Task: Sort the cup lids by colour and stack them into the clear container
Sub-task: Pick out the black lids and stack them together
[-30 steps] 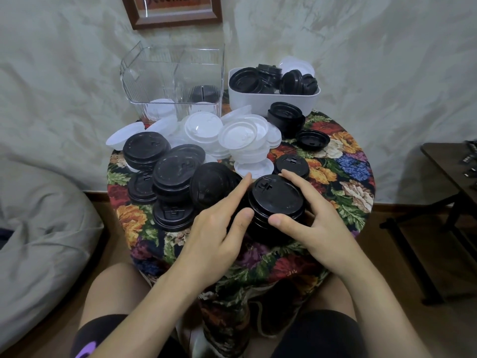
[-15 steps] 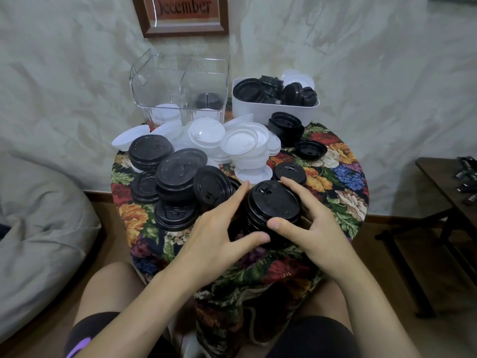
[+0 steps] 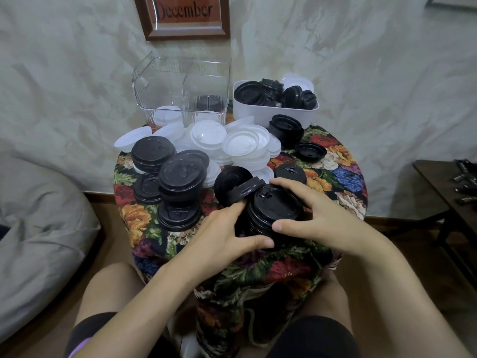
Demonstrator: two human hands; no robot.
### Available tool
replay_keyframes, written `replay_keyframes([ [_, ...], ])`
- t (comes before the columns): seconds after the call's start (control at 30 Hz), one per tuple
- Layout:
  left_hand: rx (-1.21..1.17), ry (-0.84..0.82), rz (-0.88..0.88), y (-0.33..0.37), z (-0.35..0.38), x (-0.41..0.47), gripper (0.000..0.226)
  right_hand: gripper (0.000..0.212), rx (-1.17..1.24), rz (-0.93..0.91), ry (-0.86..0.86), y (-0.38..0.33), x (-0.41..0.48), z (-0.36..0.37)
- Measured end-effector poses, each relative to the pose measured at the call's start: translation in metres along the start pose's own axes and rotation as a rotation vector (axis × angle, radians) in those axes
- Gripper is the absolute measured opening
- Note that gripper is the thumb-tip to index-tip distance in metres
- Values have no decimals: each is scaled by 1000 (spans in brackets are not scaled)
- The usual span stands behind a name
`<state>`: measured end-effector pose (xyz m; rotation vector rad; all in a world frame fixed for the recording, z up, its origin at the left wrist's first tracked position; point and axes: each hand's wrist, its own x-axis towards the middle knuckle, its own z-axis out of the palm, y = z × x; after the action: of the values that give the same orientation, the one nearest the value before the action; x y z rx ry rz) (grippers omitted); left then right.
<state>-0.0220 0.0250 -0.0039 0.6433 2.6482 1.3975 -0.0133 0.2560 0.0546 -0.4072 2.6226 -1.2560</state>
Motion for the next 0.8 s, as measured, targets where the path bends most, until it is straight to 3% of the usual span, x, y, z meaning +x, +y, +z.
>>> replay_keyframes([
  [0.2, 2, 3, -18, 1, 0, 1, 76, 73, -82, 19, -106, -10, 6, -12],
  [0.47, -3, -5, 4, 1, -2, 3, 81, 83, -143, 14, -211, -13, 11, -20],
  [0.8, 14, 27, 23, -1, 0, 3, 82, 92, -163, 24, -101, -9, 2, -6],
])
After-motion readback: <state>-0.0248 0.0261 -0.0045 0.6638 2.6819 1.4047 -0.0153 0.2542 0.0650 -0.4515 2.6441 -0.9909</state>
